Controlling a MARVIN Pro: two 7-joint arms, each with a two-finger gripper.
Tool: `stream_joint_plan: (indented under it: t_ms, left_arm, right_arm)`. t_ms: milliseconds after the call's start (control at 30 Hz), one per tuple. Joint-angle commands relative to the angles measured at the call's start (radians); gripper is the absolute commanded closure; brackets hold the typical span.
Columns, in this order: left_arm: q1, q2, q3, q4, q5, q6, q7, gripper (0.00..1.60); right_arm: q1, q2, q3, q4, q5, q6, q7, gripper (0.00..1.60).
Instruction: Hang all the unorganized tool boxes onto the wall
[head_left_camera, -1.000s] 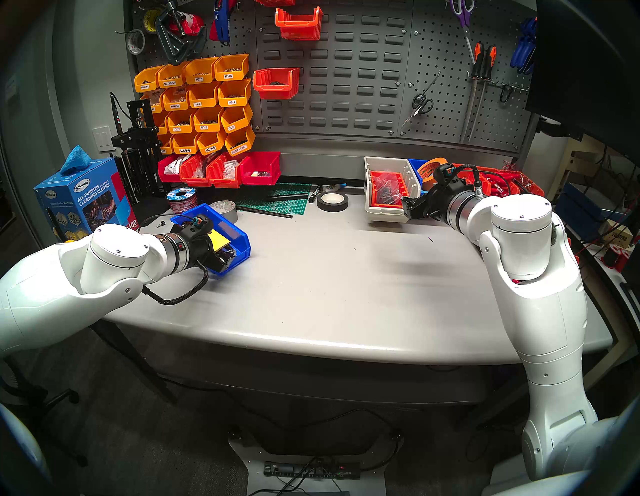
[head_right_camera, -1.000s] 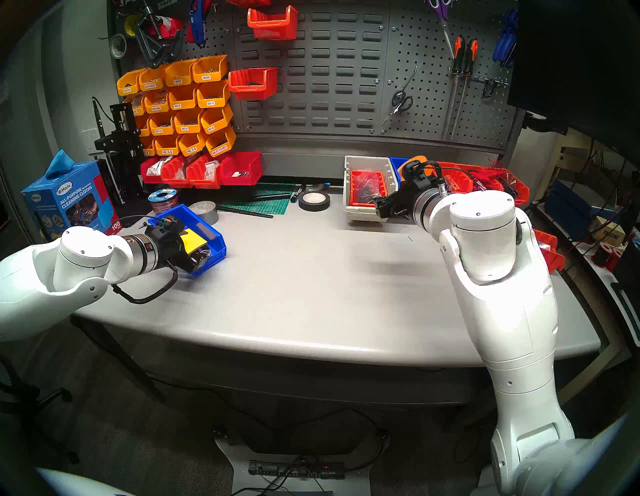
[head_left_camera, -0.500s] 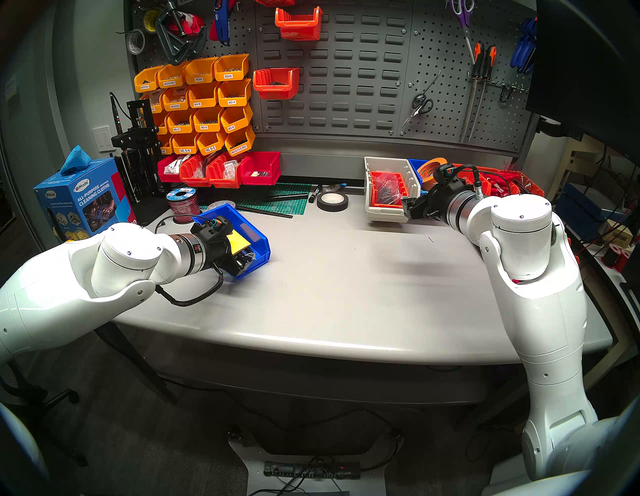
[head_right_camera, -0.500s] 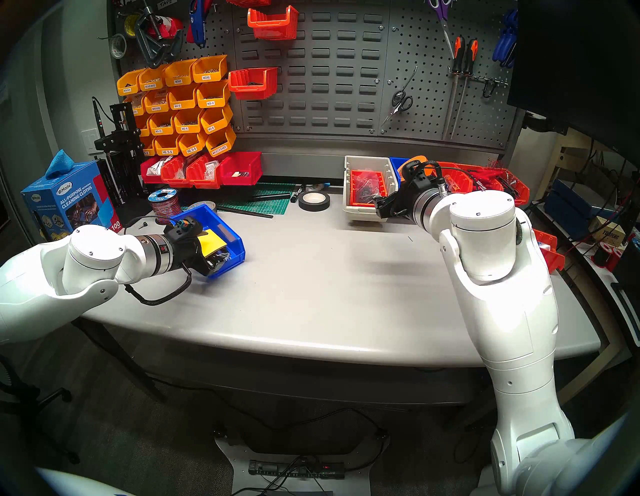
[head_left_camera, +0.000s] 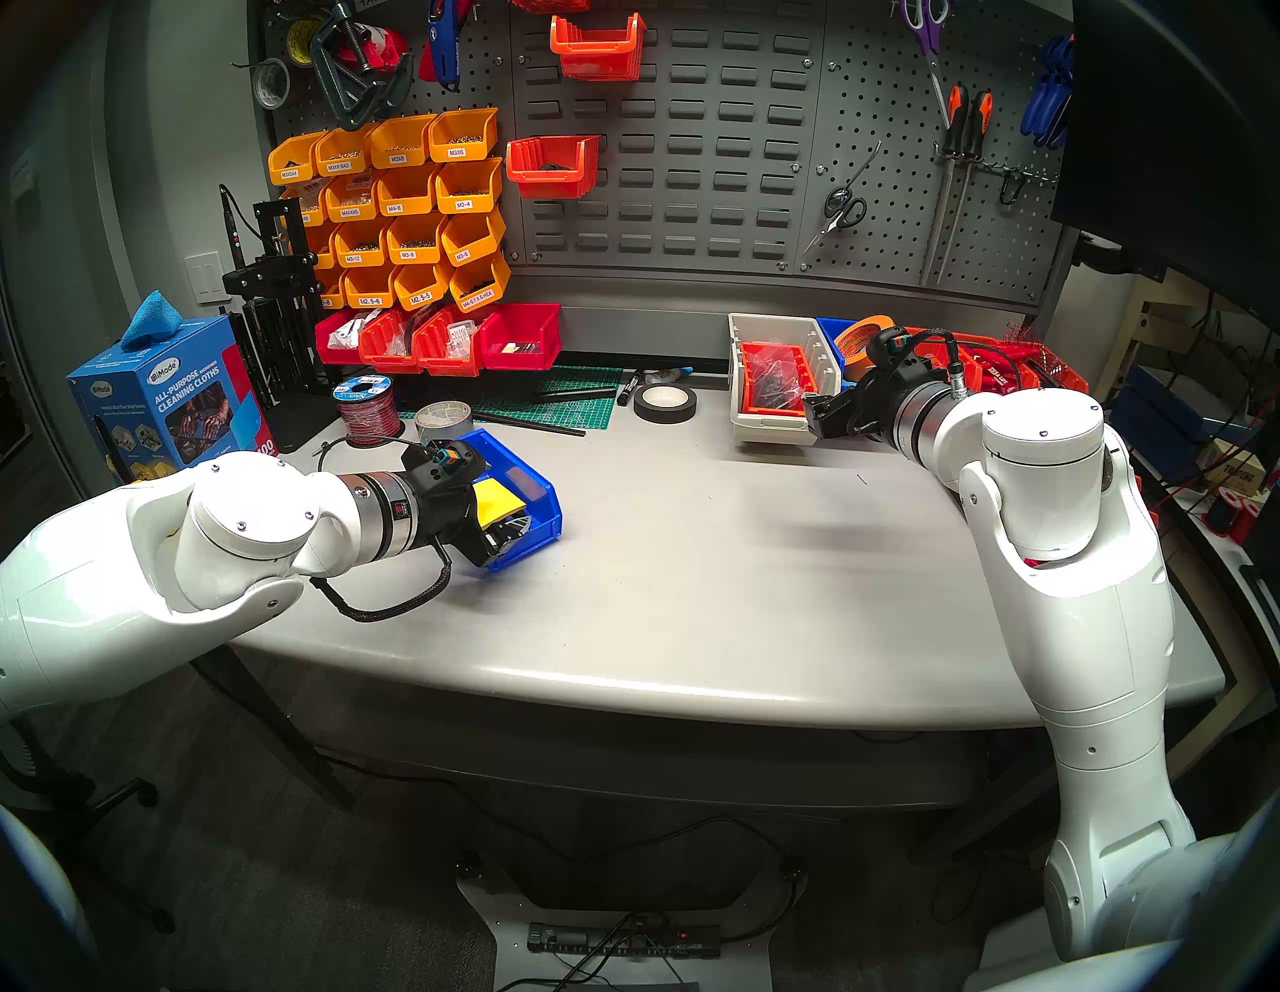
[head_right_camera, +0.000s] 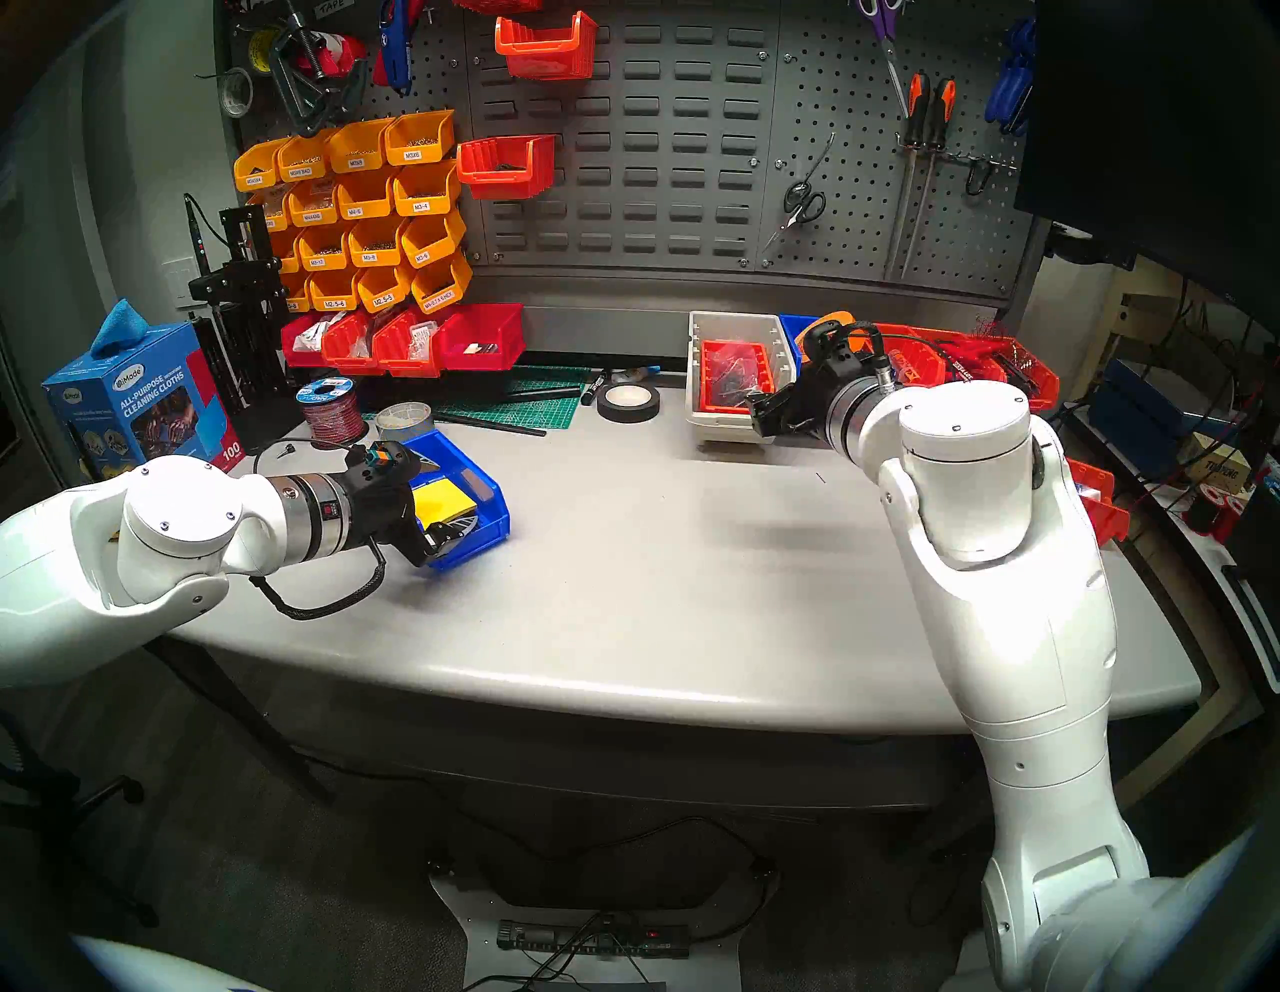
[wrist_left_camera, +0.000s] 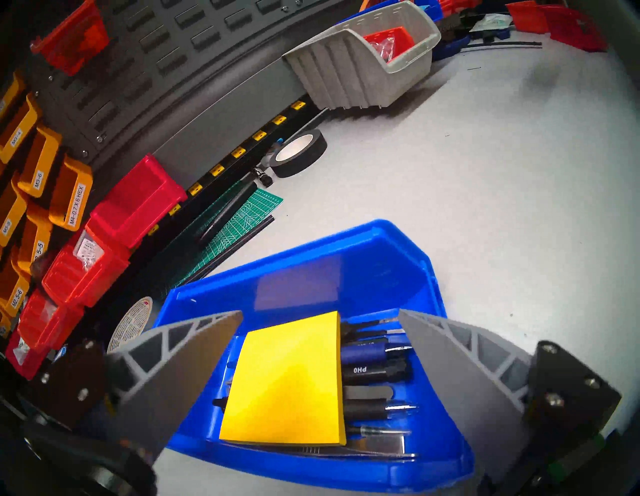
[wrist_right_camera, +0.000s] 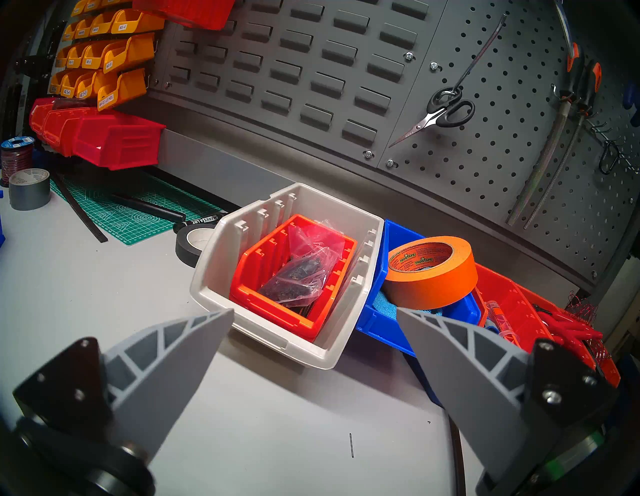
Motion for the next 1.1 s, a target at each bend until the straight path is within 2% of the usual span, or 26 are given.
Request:
stream_joint_plan:
  t_ms: [0, 233, 500, 700, 833, 867, 1000, 1067]
  left_arm:
    - [-0.031, 0.005, -0.025, -0.006, 0.009, 0.004, -0.012, 0.00]
    - [-0.045, -0.001, -0.044, -0.016, -0.020, 0.031, -0.014, 0.00]
    - [-0.041, 0.024, -0.082, -0.041, -0.128, 0.047, 0.043, 0.00]
    - [-0.034, 0.046, -0.116, -0.056, -0.262, 0.028, 0.106, 0.00]
    - [-0.016, 0.058, -0.129, -0.067, -0.381, 0.000, 0.171, 0.00]
    - [-0.006, 0.054, -0.130, -0.060, -0.430, -0.025, 0.180, 0.00]
    - [0.018, 0.048, -0.118, -0.058, -0.496, -0.065, 0.233, 0.00]
    - [0.024, 0.040, -0.110, -0.056, -0.503, -0.071, 0.252, 0.00]
  right_arm:
    - [0.013, -0.002, 0.002, -0.009, 0.002, -0.003, 0.001, 0.00]
    - [0.013, -0.002, 0.002, -0.009, 0.002, -0.003, 0.001, 0.00]
    - [0.013, -0.002, 0.002, -0.009, 0.002, -0.003, 0.001, 0.00]
    - [0.012, -0.002, 0.002, -0.009, 0.002, -0.003, 0.001, 0.00]
    - [0.013, -0.002, 0.002, -0.009, 0.002, -0.003, 0.001, 0.00]
    - [0.013, -0.002, 0.002, -0.009, 0.002, -0.003, 0.001, 0.00]
    - [0.013, -0.002, 0.002, -0.009, 0.002, -0.003, 0.001, 0.00]
    - [0.013, -0.002, 0.002, -0.009, 0.002, -0.003, 0.001, 0.00]
